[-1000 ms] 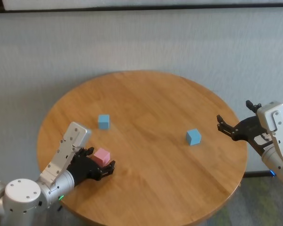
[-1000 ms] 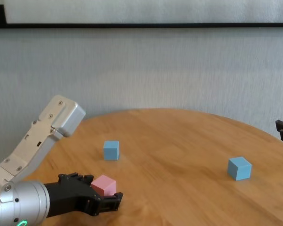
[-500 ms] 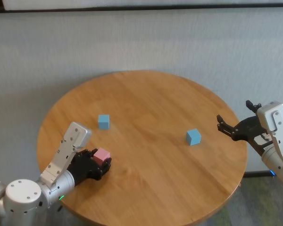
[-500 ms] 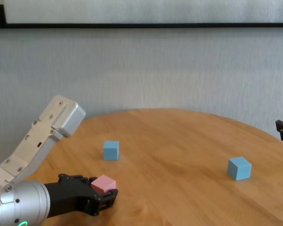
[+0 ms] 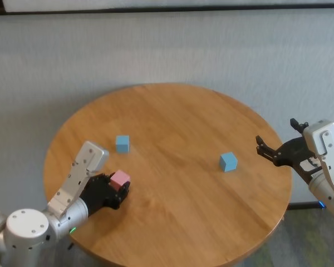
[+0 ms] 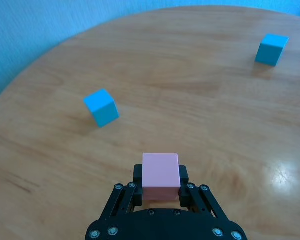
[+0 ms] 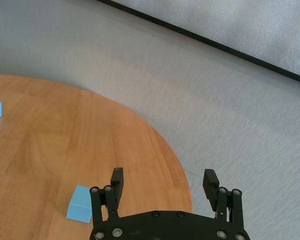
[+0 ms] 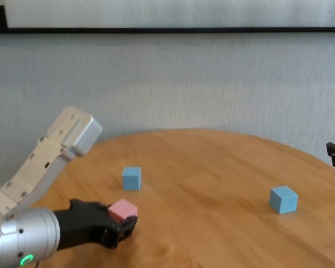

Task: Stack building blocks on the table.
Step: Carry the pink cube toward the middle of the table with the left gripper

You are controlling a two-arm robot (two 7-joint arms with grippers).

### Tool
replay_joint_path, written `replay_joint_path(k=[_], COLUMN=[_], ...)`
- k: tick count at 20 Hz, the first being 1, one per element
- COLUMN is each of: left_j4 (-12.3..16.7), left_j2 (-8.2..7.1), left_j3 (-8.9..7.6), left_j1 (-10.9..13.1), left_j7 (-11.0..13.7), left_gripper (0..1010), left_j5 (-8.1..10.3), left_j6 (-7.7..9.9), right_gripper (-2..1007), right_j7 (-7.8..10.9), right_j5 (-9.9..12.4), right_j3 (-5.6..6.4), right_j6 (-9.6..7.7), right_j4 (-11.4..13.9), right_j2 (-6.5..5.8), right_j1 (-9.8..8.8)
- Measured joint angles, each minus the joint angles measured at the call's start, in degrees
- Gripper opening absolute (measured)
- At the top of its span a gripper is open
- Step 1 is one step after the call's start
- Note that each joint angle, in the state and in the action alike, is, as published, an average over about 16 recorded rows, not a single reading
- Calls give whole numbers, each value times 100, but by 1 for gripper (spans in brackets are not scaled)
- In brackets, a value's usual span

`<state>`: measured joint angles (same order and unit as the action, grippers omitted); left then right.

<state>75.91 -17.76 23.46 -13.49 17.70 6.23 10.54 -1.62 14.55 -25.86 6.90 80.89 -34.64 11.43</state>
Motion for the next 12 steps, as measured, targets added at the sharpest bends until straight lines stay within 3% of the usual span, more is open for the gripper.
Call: replay_joint_path(k=[7,12], left_j4=[38,-182], left_j2=[89,228], left_j3=[94,242], left_j1=[-214,-515], left_j7=[165,346], left_gripper=[405,405], left_j5=[-209,-354], left_j6=[-36,-82], right_gripper=[1005,1005], right_j7=[0,0], right_j5=[0,0], right_j3=[0,0], right_j6=[0,0], right_j4=[0,0], right_j2=[0,0], right_j1=[0,0])
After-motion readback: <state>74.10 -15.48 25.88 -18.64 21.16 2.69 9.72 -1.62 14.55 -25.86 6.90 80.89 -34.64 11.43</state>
